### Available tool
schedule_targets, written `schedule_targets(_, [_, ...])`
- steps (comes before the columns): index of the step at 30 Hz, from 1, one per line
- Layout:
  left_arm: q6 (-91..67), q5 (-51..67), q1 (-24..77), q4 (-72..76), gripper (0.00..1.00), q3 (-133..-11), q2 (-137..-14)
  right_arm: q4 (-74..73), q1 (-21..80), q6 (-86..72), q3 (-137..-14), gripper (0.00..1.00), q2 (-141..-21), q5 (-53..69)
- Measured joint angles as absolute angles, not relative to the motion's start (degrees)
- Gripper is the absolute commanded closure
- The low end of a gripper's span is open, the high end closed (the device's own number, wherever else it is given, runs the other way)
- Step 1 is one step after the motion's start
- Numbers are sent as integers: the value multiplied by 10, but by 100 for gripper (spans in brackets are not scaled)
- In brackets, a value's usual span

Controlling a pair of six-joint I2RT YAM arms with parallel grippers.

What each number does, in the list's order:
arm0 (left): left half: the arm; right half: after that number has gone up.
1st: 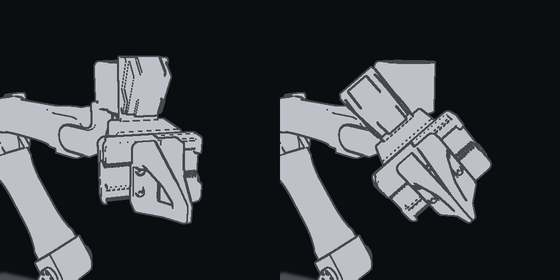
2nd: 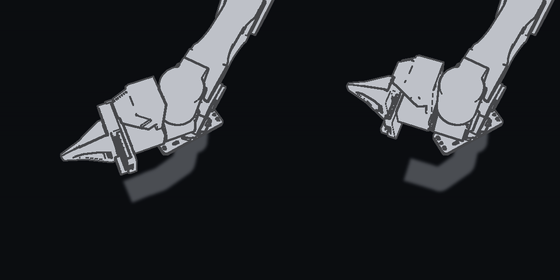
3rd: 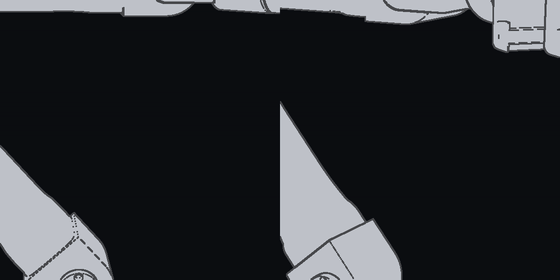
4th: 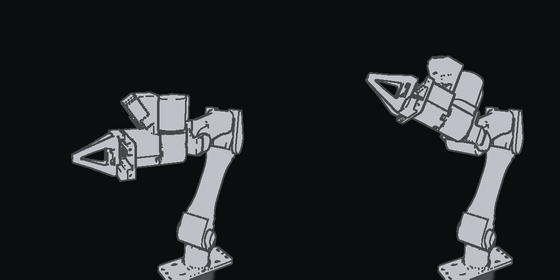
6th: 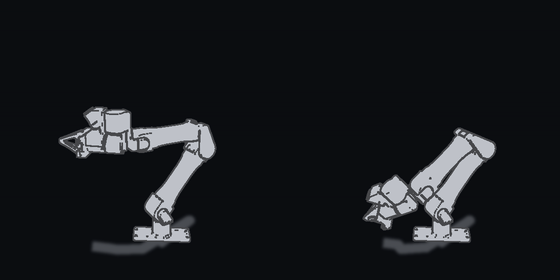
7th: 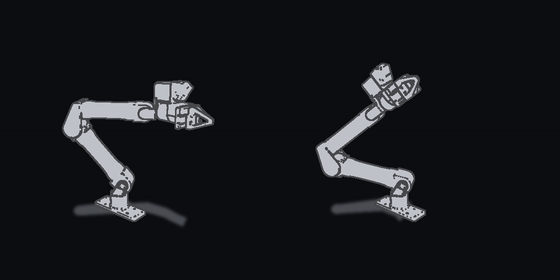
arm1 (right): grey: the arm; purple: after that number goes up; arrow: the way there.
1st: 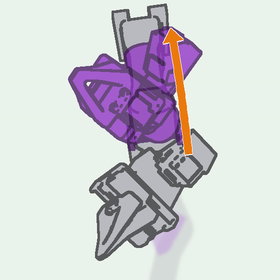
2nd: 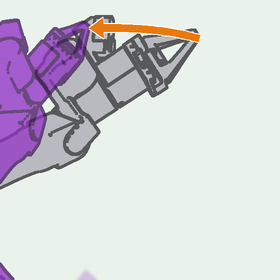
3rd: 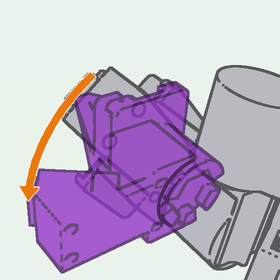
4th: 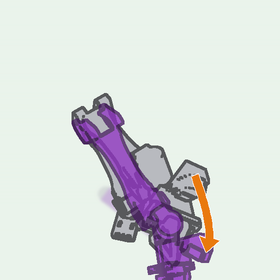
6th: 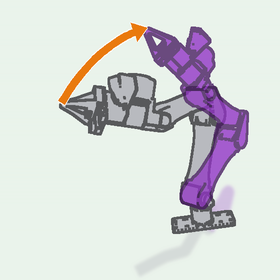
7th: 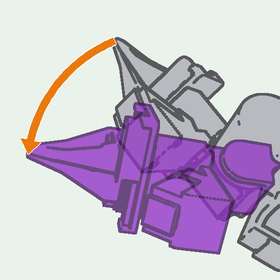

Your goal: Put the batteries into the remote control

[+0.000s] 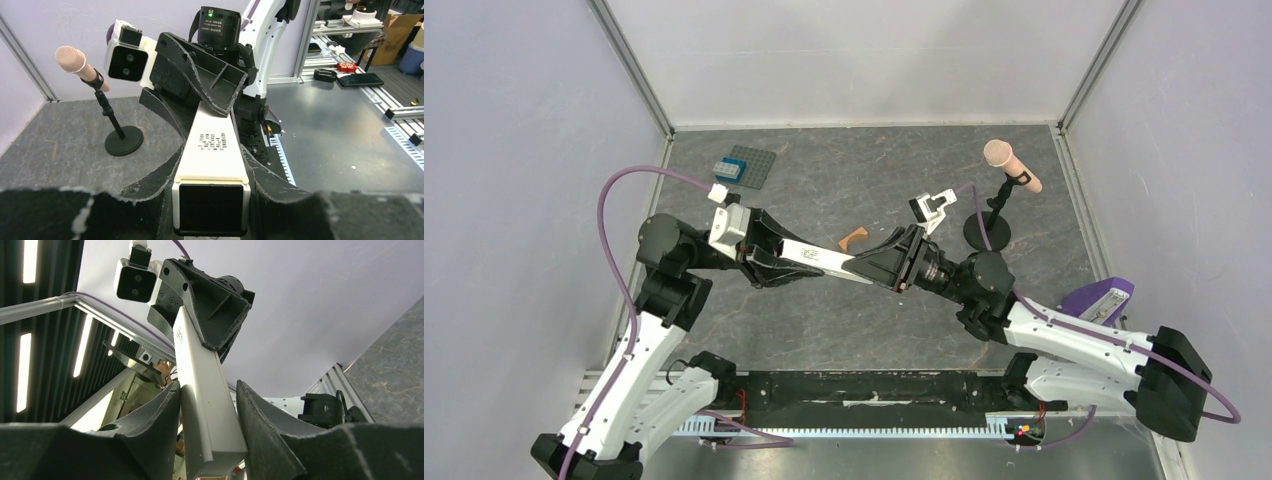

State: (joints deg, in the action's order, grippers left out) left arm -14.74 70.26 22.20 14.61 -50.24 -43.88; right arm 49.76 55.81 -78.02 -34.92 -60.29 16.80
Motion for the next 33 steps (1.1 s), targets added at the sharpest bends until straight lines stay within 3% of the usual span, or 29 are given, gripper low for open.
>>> schedule_targets(5, [-147,703,224,133,98,-502,-445,499,551,-785,-332,67,-588,165])
schedule_targets(10, [-144,703,229,123,98,-498,-450,506,547,-791,-314,62,-579,163])
schedule_targets(19, [-140,691,221,121,98,-493,-456,487,525,-786,-282,20,-561,164])
schedule_targets(26, [-47,666,221,7,98,-506,-458,404,510,-765,-282,18,-546,152])
schedule_targets(33, [50,641,221,-114,98,-531,-466,338,504,-747,-282,23,-535,143])
